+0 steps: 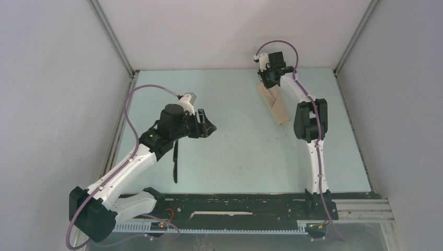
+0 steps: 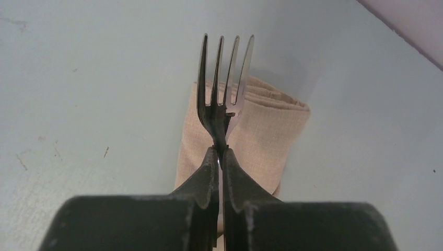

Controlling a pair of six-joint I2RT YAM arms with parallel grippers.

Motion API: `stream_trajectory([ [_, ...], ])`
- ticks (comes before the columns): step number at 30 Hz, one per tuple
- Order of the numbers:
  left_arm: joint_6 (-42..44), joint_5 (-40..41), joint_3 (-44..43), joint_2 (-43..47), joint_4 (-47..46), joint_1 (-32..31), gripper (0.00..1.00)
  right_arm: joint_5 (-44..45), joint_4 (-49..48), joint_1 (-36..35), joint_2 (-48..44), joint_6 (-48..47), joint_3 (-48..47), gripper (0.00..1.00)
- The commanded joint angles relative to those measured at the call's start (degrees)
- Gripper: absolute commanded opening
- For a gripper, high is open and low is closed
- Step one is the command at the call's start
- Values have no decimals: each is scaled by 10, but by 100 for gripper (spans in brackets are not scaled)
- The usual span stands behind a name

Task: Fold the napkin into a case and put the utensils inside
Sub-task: Insert the fork into the folded napkin.

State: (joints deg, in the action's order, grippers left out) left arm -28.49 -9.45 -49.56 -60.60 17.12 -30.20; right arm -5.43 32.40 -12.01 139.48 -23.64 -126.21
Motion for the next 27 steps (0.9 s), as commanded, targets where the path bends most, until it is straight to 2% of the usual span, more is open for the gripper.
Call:
stream_trajectory([
  [1,-9,-14,9,17,-17,5,67,7,24,7,-56,26,6,0],
  [9,-15,-22,13,17,-21,6,67,35,96,7,-41,53,-32,0],
  [27,-20,-35,21,16,-23,9,67,54,125,13,-49,59,-6,0],
])
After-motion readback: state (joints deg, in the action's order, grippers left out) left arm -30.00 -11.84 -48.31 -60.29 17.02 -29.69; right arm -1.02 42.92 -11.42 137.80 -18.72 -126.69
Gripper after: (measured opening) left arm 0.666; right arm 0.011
